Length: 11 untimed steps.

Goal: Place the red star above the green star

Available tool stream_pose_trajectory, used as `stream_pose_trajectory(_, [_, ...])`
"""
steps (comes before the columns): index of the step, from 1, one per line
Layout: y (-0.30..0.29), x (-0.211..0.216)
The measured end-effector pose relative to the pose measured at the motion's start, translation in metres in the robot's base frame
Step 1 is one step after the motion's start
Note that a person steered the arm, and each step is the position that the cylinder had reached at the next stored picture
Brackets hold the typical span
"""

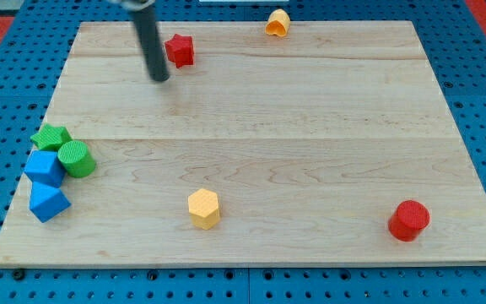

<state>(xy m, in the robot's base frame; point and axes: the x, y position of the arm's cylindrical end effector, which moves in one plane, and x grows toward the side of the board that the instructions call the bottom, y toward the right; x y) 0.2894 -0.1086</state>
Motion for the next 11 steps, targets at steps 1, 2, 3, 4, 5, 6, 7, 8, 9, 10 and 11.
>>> stream_pose_trajectory(1, [0.065,-0.035])
stream_pose_trajectory(2, [0.125,-0.044])
stream_pose_trajectory(3, [0.106,-0.095])
stream_pose_trajectory(4, [0.077,-0.097])
stream_pose_trajectory(5, [-0.016,-0.064])
stream_pose_trajectory(6, [-0.084,-0.014])
stream_pose_trajectory(7, [-0.105,-0.03])
stream_pose_trajectory(8, [-0.108,-0.086])
stream_pose_trajectory(9, [-0.139,-0.05])
stream_pose_trajectory(10, [-0.147,0.019])
stream_pose_trajectory(11, [-0.144,0.077])
